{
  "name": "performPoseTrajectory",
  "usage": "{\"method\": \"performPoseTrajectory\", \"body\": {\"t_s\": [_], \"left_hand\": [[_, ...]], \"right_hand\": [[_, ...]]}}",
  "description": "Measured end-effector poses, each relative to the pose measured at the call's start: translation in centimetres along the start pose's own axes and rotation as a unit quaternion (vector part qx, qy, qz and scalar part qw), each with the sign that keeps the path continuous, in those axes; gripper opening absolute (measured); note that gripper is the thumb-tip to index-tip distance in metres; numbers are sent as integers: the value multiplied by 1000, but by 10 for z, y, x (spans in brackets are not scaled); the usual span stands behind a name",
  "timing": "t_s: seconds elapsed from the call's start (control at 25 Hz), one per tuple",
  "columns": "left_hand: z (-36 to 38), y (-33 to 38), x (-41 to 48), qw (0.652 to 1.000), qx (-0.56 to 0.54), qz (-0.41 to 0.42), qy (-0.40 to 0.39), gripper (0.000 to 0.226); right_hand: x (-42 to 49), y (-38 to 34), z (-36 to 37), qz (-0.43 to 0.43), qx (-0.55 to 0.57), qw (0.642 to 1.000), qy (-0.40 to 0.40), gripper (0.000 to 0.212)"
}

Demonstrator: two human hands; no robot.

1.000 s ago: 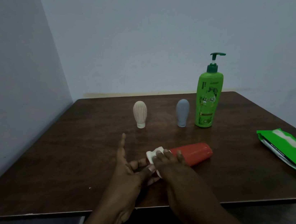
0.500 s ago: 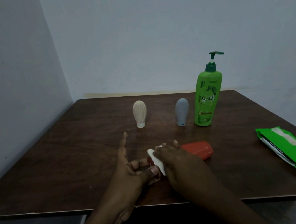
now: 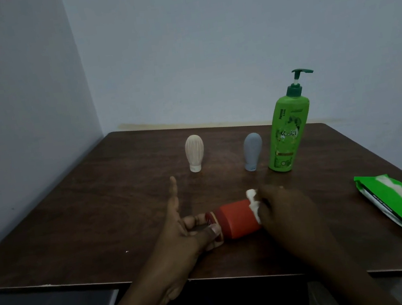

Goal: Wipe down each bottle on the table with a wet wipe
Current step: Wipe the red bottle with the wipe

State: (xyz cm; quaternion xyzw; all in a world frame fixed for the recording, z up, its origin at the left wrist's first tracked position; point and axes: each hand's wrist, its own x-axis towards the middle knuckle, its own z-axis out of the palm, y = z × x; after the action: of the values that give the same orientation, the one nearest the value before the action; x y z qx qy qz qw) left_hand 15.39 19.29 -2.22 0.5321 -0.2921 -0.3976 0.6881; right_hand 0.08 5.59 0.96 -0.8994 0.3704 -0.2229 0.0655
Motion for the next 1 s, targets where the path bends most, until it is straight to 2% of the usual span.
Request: {"method": "performPoseTrajectory", "body": {"t_s": [0.08, 0.16, 0.24, 0.32, 0.4, 0.48, 0.6, 0.72, 0.8, 0.92, 1.0], "left_hand": [[-1, 1, 0, 1000, -5, -2, -10, 119], [-2, 1, 0, 1000, -11, -2, -18, 118], [-1, 1, -1, 1000, -11, -2, -11, 118], [0, 0, 1, 1000, -12, -1, 3, 118], [0, 0, 3, 1000, -13, -4, 8, 119], [0, -2, 5, 1000, -11, -4, 10, 119], [1, -2, 4, 1000, -6, 2, 15, 118], [0, -1, 3, 1000, -11, 0, 7, 118], [0, 0, 2, 1000, -7, -1, 3, 117], [3, 0, 3, 1000, -5, 3, 15, 117], [3, -3, 4, 1000, -10, 4, 15, 118]], "right_hand": [[-18, -34, 9, -73, 40, 996, -11, 22], [-33, -54, 19, -155, 70, 985, 18, 28], [-26, -36, 15, -125, 105, 986, 34, 28], [-15, 0, 11, -48, 77, 996, 16, 27], [-5, 36, 1, 21, 32, 999, 33, 19], [1, 50, -6, 57, 24, 997, 38, 16], [-8, 31, -3, 3, 41, 998, 45, 19], [-28, -15, 11, -93, 94, 991, -11, 25], [-27, -16, 10, -112, 95, 989, -18, 28], [-6, 33, 2, -24, 25, 999, 11, 22], [5, 61, -4, 34, 17, 999, 34, 22]]}}
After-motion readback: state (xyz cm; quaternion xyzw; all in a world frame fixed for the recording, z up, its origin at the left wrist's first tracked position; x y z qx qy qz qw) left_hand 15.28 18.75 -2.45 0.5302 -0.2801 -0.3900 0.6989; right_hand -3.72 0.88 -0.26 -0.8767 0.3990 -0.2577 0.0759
